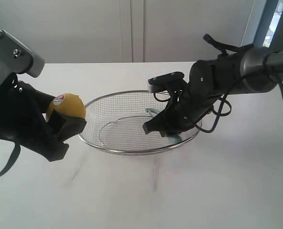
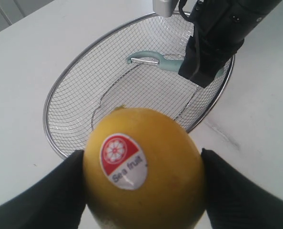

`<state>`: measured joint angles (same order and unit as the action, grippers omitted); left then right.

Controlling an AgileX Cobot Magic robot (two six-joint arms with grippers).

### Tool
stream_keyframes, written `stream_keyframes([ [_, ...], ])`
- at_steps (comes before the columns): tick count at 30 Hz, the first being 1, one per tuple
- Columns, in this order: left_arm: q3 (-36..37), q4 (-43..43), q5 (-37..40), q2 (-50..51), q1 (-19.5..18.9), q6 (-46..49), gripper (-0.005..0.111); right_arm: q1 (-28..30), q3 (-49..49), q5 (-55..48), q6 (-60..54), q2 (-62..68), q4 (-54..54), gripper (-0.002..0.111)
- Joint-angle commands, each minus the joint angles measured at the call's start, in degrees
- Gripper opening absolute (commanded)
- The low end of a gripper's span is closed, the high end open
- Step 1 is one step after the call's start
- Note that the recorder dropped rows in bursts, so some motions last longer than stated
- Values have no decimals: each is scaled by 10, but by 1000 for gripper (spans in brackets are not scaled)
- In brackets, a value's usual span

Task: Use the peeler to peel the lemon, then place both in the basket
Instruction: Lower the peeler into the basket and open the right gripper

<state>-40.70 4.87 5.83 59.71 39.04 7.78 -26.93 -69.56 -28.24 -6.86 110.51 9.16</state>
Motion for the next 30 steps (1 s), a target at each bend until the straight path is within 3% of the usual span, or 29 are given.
stream_keyframes([
  [1, -6, 6, -6, -4, 0, -5, 0, 0, 3, 3, -5, 0, 3, 0],
  [16, -6, 7, -6, -4, 0, -5, 0, 0, 3, -16, -5, 0, 9, 18],
  [25, -6, 7, -6, -4, 0, -5, 0, 0, 3, -6, -5, 0, 9, 37],
  [30, -6, 7, -6, -4, 0, -5, 0, 0, 3, 7, -5, -8, 9, 39],
])
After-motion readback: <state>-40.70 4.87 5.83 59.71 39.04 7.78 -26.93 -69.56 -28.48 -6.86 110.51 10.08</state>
